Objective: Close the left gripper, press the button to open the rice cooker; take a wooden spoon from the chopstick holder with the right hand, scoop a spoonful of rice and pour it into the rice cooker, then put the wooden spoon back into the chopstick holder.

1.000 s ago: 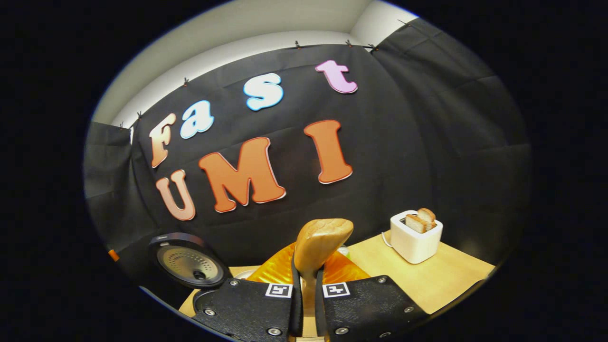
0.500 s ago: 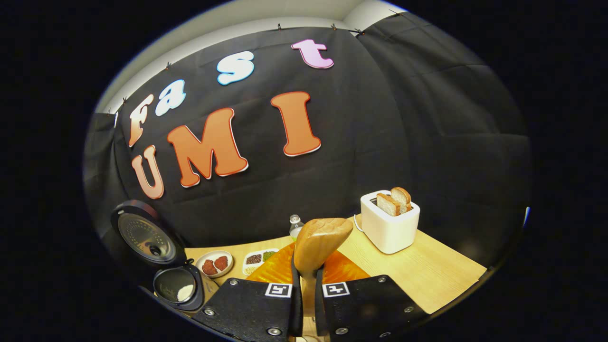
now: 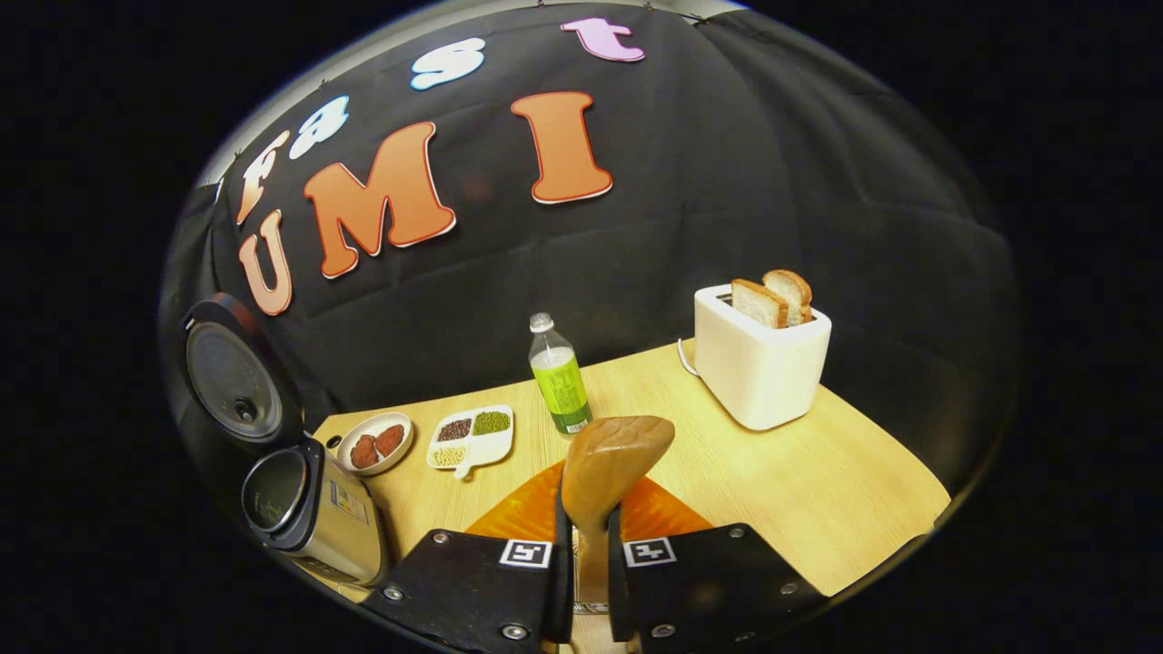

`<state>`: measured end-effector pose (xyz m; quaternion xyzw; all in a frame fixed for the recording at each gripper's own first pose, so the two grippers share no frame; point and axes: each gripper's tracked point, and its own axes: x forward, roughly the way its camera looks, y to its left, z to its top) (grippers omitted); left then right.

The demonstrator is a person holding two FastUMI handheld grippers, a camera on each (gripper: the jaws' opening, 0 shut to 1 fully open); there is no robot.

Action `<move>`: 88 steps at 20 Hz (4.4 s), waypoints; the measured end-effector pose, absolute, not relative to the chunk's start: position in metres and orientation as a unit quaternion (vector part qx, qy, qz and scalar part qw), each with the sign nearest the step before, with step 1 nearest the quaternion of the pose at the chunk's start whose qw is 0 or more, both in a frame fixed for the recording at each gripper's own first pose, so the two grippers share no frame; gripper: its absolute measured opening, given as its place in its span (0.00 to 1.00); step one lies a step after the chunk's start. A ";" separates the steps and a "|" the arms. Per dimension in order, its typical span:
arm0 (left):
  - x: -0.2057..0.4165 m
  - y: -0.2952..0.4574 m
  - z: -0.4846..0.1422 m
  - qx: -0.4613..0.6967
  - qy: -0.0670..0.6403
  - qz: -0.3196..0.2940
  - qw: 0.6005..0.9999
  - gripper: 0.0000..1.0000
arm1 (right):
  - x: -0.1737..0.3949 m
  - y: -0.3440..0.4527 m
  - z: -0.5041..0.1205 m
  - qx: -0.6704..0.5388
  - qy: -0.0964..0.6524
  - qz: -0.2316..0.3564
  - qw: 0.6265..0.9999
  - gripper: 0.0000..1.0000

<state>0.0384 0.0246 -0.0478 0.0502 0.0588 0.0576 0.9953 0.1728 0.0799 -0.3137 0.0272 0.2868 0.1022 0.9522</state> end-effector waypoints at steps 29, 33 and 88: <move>0.183 -0.092 0.038 0.032 0.016 0.007 0.999 0.97 | 0.151 -0.013 -0.120 0.008 0.141 0.078 0.987 0.95; 0.234 -0.114 0.033 0.036 0.040 -0.010 0.998 0.99 | 0.145 -0.032 -0.101 -0.013 0.117 0.065 0.991 0.95; 0.091 -0.119 -0.273 0.084 0.132 -0.006 0.988 0.96 | 0.094 -0.064 -0.098 -0.059 0.143 0.105 0.982 0.94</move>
